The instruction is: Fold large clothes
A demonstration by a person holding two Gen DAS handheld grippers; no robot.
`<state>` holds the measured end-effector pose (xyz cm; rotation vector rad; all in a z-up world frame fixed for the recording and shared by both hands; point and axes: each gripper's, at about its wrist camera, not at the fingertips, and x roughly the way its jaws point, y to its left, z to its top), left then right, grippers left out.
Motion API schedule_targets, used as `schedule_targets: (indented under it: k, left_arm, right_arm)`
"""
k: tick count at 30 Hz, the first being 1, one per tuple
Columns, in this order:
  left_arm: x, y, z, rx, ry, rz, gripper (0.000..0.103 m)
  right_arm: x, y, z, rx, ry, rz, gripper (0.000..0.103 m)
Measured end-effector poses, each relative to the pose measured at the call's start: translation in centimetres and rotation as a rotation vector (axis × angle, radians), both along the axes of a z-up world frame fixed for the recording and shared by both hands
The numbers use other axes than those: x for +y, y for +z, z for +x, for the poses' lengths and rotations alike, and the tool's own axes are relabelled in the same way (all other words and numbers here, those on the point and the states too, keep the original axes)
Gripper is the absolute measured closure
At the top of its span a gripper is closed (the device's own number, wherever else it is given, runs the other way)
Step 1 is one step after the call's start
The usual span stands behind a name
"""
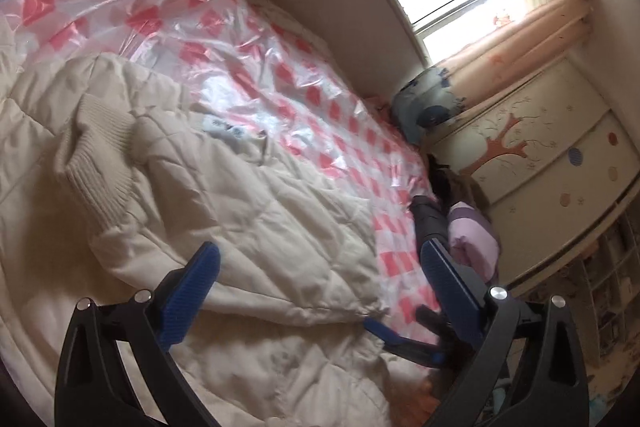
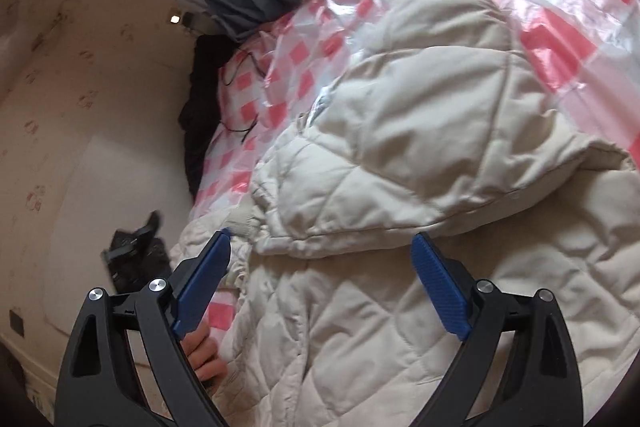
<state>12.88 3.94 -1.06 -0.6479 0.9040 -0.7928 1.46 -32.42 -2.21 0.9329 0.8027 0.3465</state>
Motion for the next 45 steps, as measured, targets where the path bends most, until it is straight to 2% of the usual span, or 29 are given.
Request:
schedule_targets:
  k: [3,7,10,13,16,20,21,22,23,24,26,27,28,29,31,33,36,39,42,45]
  left_arm:
    - [0.7,-0.5,1.3,0.006,0.063,0.042,0.007]
    - [1.6,-0.7,2.8,-0.016,0.048,-0.065,0.007]
    - [1.5,-0.5,4.1,-0.042,0.044,-0.056,0.007]
    - [1.5,-1.0,5.6,-0.034,0.037,-0.044,0.007]
    - [2.0,-2.0,6.9,-0.012,0.059,0.022,0.007]
    - [4.3,-4.1,8.2,0.041,0.180,0.153,0.007]
    - [5.2,-4.6,8.3,0.068,0.204,0.151,0.007]
    - [5.8,-4.7,8.1,0.087,0.205,0.117,0.007]
    - [6.0,-4.4,7.7,0.080,0.204,0.103,0.007]
    - [5.9,-3.7,7.1,0.042,0.202,0.127,0.007]
    - [4.9,-3.7,6.8,0.012,0.188,0.274,0.007]
    - [4.2,-4.7,7.3,0.058,0.166,0.359,0.007]
    - [4.0,-6.0,7.8,0.120,0.140,0.395,0.007]
    - [4.0,-6.6,8.0,0.148,0.131,0.404,0.007]
    - [4.7,-5.1,7.1,0.112,0.157,0.404,0.007]
    - [5.9,-1.8,5.4,0.012,0.188,0.403,0.007]
    - [9.6,4.5,2.2,-0.164,0.252,0.396,0.007]
    - [16.8,8.6,-0.4,-0.259,0.412,0.360,0.007]
    - [25.9,9.5,-1.6,-0.249,0.622,0.245,0.007]
    - [33.5,7.9,-0.8,-0.133,0.768,0.198,0.007]
  right_arm:
    - [0.8,0.2,0.0,0.001,0.027,0.009,0.015]
    - [1.6,0.0,0.2,0.014,0.043,0.027,0.015]
    - [2.0,0.0,0.3,0.013,0.049,0.020,0.015]
    - [2.0,-0.3,0.5,0.015,0.046,0.017,0.015]
    - [1.7,-0.6,0.6,0.026,0.032,0.022,0.015]
    - [1.5,-1.0,0.5,0.037,0.025,0.031,0.015]
    - [1.5,-1.0,0.4,0.038,0.026,0.030,0.015]
    - [1.5,-1.0,0.4,0.038,0.026,0.029,0.015]
    - [1.4,-1.0,0.4,0.037,0.024,0.031,0.015]
    - [1.4,-1.0,0.3,0.033,0.020,0.033,0.015]
    - [1.3,-0.8,0.1,0.015,0.006,0.033,0.015]
    - [1.3,-0.8,0.1,0.015,0.006,0.028,0.015]
    - [1.3,-0.8,0.2,0.020,0.009,0.023,0.015]
    - [1.1,-0.8,0.2,0.024,0.007,0.026,0.015]
    - [0.9,-0.8,0.2,0.026,0.003,0.032,0.015]
    - [0.5,-0.7,0.0,0.018,-0.013,0.022,0.015]
    - [0.2,-0.9,0.1,0.022,-0.021,0.020,0.015]
    - [0.6,-1.3,0.3,0.037,-0.011,0.011,0.015]
    - [1.3,-1.6,0.5,0.043,0.002,-0.004,0.015]
    - [1.9,-1.9,0.6,0.052,0.015,-0.021,0.015]
